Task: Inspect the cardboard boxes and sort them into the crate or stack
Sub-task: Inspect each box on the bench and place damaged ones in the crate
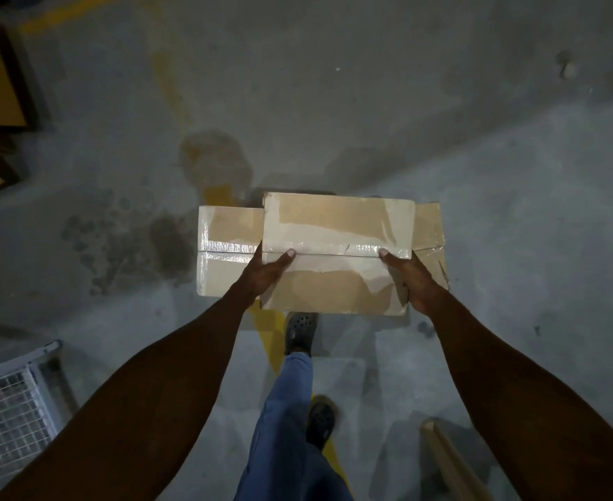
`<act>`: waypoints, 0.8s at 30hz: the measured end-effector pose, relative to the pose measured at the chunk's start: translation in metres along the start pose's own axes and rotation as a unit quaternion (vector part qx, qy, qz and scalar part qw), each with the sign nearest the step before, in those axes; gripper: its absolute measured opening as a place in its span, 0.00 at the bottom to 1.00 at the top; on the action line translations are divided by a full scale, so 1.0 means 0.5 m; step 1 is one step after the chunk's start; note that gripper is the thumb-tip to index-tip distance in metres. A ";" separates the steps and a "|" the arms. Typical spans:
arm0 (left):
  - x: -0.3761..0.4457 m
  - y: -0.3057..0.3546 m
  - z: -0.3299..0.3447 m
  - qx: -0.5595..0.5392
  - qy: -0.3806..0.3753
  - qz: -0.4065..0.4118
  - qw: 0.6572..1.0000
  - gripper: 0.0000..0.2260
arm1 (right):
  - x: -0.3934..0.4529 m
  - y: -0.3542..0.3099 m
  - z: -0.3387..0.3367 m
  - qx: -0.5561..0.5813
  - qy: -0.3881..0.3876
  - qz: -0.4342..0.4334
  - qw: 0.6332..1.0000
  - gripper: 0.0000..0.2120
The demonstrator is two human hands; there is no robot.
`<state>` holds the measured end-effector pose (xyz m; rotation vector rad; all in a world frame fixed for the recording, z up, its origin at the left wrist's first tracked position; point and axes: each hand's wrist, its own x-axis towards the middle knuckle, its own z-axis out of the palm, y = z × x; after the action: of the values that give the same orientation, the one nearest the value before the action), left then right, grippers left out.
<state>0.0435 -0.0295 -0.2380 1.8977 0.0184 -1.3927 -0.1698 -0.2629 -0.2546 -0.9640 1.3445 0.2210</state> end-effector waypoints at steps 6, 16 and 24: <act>-0.030 -0.010 0.013 -0.051 0.032 -0.018 0.998 0.37 | -0.022 -0.001 -0.002 0.013 -0.025 -0.010 1.000 0.31; -0.315 0.067 -0.026 -0.134 0.075 0.009 0.988 0.21 | -0.314 -0.051 0.002 0.000 -0.008 -0.086 0.996 0.37; -0.694 0.046 -0.078 -0.175 0.143 0.139 0.964 0.27 | -0.676 -0.069 0.040 -0.013 -0.047 -0.197 0.979 0.28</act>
<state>-0.0548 0.1188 0.0631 1.7095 0.1269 -0.8571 -0.2238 -0.1422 0.0590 -1.2045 1.0402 -0.0191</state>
